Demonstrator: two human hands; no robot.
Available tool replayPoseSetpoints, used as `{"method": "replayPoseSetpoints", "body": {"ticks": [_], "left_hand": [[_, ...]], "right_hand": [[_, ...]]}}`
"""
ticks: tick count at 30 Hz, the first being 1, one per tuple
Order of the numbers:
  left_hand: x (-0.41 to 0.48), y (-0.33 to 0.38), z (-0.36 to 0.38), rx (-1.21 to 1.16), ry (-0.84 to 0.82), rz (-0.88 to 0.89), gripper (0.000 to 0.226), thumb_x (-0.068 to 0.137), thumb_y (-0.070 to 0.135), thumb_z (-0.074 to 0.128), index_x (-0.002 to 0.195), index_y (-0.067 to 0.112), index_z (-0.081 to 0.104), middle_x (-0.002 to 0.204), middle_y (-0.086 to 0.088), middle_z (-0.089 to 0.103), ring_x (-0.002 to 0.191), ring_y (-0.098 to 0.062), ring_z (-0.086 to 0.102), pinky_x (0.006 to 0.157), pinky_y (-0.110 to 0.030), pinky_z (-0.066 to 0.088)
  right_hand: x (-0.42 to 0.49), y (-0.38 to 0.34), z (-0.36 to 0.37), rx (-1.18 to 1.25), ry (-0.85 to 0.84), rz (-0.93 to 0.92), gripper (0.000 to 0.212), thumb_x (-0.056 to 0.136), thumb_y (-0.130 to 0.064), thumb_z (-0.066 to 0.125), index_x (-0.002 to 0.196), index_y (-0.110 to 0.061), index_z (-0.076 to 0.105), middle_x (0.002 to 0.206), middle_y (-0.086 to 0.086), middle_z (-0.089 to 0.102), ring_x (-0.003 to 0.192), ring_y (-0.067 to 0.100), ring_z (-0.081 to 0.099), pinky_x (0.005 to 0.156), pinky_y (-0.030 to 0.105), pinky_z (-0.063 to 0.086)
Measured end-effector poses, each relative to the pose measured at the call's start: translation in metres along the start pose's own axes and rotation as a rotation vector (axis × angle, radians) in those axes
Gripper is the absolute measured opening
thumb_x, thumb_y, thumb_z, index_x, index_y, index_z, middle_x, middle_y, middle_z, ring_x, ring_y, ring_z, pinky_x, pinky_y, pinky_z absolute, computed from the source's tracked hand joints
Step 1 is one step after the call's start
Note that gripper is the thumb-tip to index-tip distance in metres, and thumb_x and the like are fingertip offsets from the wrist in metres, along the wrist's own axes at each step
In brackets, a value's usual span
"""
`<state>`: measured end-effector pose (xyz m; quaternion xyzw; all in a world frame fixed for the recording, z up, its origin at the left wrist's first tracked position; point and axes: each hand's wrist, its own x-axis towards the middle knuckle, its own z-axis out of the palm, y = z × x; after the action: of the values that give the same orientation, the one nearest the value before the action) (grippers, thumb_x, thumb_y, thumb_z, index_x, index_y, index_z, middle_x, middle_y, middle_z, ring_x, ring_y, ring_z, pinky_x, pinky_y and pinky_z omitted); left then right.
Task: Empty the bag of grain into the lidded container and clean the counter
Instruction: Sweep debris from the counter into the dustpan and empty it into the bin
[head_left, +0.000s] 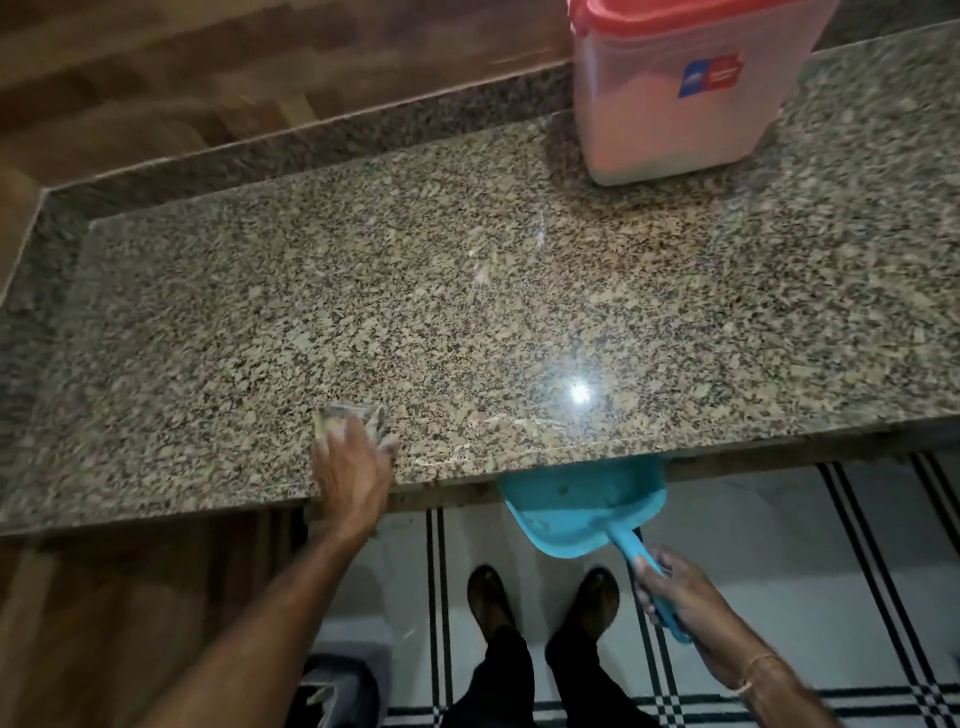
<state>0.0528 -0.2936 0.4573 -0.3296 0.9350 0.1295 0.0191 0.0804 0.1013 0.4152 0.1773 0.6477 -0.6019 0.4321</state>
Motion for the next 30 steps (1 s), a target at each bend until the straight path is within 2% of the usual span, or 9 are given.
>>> {"method": "replayPoseSetpoints", "body": {"ticks": [2,6,10,13,17,24,28,30], "left_hand": [[-0.010,0.003,0.002,0.006,0.018,-0.013,0.042,0.091,0.041,0.068,0.122,0.017,0.052,0.122,-0.012,0.046,0.109,-0.027,0.043,0.087,-0.041,0.048],[-0.010,0.002,-0.003,-0.109,0.015,-0.028,0.033,0.095,0.030,0.066,0.124,0.015,0.059,0.118,-0.012,0.055,0.098,-0.022,0.051,0.070,-0.028,0.044],[-0.018,0.033,0.003,-0.078,-0.021,0.031,0.024,0.096,0.018,0.064,0.120,0.014,0.062,0.108,-0.007,0.062,0.084,-0.015,0.058,0.055,-0.015,0.035],[-0.027,0.071,0.016,-0.030,-0.080,0.049,0.022,0.096,0.017,0.064,0.117,0.018,0.060,0.107,-0.002,0.063,0.082,-0.012,0.059,0.049,-0.014,0.031],[-0.036,0.121,0.027,-0.076,-0.151,0.055,0.024,0.097,0.024,0.065,0.119,0.021,0.058,0.106,0.000,0.061,0.081,-0.010,0.056,0.048,-0.015,0.027],[-0.042,0.159,0.039,-0.368,-0.260,0.045,0.021,0.096,0.029,0.066,0.116,0.026,0.062,0.104,0.005,0.069,0.088,-0.011,0.062,0.057,-0.020,0.037],[-0.034,0.149,0.022,-0.586,-0.297,0.013,0.017,0.099,0.023,0.060,0.115,0.021,0.062,0.102,0.000,0.070,0.081,-0.011,0.066,0.065,-0.031,0.059],[-0.023,0.130,0.011,-0.598,-0.262,0.008,0.021,0.100,0.022,0.058,0.120,0.018,0.062,0.102,0.002,0.067,0.080,-0.008,0.064,0.061,-0.030,0.057]], "right_hand": [[0.001,0.004,-0.001,0.004,-0.004,0.007,0.031,0.102,-0.025,0.056,0.114,0.004,0.056,0.069,0.006,0.054,0.060,0.015,0.047,0.058,0.030,0.041],[0.003,0.008,-0.003,0.025,0.001,0.009,0.029,0.101,-0.026,0.057,0.108,0.001,0.056,0.069,0.006,0.055,0.058,0.014,0.048,0.057,0.030,0.041],[0.005,0.010,0.001,0.063,0.004,0.005,0.023,0.103,-0.023,0.055,0.105,0.000,0.056,0.069,0.007,0.054,0.057,0.013,0.047,0.055,0.028,0.042],[0.005,0.006,0.006,0.055,0.000,-0.023,0.015,0.103,-0.022,0.054,0.095,-0.010,0.056,0.067,0.007,0.052,0.054,0.013,0.046,0.052,0.026,0.041],[0.006,0.004,0.015,0.057,-0.007,-0.040,0.016,0.103,-0.025,0.056,0.094,-0.012,0.056,0.068,0.007,0.053,0.055,0.012,0.047,0.052,0.027,0.041],[0.006,0.001,0.027,0.113,-0.032,-0.057,0.020,0.100,-0.031,0.059,0.101,-0.011,0.058,0.072,0.006,0.054,0.059,0.011,0.049,0.055,0.025,0.043],[0.005,0.000,0.029,0.057,-0.009,-0.083,0.029,0.100,-0.033,0.059,0.107,-0.005,0.059,0.074,0.006,0.056,0.065,0.015,0.052,0.060,0.028,0.044],[0.003,0.001,0.028,0.034,0.008,-0.102,0.026,0.100,-0.034,0.059,0.104,-0.008,0.059,0.073,0.006,0.057,0.066,0.018,0.052,0.060,0.030,0.044]]}}
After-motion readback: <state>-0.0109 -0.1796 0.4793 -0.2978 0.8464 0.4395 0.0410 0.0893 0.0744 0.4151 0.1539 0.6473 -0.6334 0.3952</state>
